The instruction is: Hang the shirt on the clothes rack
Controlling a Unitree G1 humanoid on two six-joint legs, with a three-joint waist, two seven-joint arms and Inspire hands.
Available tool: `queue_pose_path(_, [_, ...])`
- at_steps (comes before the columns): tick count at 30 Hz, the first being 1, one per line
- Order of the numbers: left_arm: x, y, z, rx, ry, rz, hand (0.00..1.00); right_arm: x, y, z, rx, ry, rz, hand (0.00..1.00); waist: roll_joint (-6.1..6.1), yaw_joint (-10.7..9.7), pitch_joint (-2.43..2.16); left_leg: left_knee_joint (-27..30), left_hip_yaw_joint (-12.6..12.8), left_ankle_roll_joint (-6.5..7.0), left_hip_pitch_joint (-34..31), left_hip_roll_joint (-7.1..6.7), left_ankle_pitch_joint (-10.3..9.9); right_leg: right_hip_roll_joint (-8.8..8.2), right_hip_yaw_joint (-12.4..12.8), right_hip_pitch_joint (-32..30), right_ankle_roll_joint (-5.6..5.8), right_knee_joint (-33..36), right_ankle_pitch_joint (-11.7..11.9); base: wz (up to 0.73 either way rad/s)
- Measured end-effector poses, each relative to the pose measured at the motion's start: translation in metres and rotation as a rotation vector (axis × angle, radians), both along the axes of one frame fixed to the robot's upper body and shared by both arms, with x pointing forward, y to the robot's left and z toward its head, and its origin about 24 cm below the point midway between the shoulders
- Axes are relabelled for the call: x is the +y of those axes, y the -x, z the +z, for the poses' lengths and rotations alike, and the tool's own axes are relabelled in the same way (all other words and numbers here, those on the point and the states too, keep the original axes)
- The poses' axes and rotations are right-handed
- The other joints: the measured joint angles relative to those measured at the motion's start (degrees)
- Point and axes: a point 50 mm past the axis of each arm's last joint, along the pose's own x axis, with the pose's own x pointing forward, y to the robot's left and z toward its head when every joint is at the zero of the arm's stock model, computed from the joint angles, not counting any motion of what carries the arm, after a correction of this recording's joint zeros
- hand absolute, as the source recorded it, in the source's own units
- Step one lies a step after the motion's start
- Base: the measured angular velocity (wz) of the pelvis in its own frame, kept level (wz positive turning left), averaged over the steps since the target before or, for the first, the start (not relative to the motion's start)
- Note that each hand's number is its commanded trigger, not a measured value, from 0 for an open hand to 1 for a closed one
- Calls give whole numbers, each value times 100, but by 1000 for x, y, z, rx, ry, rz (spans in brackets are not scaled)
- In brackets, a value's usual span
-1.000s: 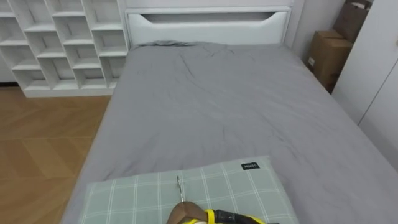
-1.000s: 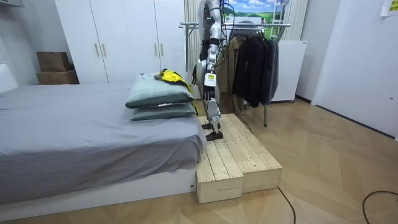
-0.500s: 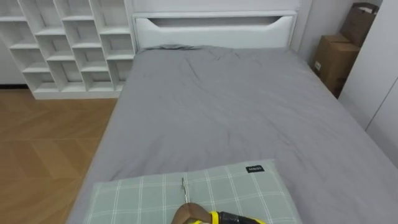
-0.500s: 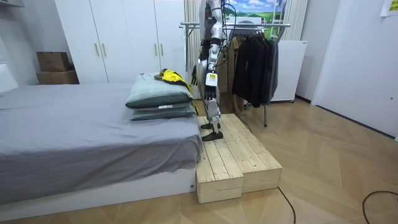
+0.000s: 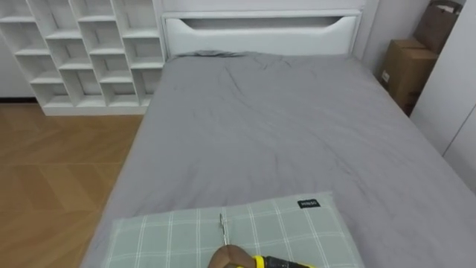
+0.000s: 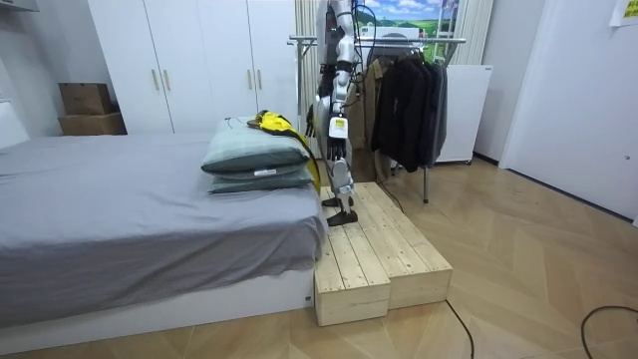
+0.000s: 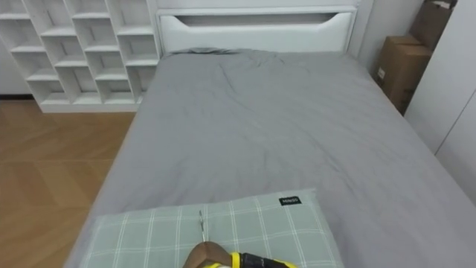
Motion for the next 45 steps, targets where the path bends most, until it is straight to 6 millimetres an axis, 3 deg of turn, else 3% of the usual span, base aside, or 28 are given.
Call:
queue_pose_path(7, [11,-9,4,-25,-126,10,0,0,0,0,7,-1,1,0,-12,20,11,15,-8,35,18,-13,-26,-9,25,30,41,-14,-28,-2])
queue_pose_path(15, [34,-29,18,-106,-362,-7,0,-4,-1,1,2,5,11,0,86,-9,-12,15,-22,38,107,-11,-26,-4,15,107,39,0,-23,0])
queue_pose_path(26, [53,-80,53,-351,-719,-99,0,-10,-7,3,-24,15,25,0,204,-42,-36,-34,-35,38,112,-15,-24,-4,11,85,31,12,-4,1])
queue_pose_path(33, [43,-129,89,-605,-869,-322,0,-13,-12,4,-49,35,91,0,225,-64,-35,-79,-53,38,104,-17,-25,0,24,58,33,4,13,0])
queue_pose_path(38, [20,-160,110,-770,-938,-553,0,-19,-15,6,-66,46,126,0,252,-175,-53,-74,-48,38,113,-14,-25,-3,14,70,32,4,14,0])
queue_pose_path(45, [7,-177,116,-834,-948,-641,0,-26,-16,8,-71,74,127,0,253,-335,-31,-68,12,37,122,-6,-24,-2,36,72,30,5,16,-2])
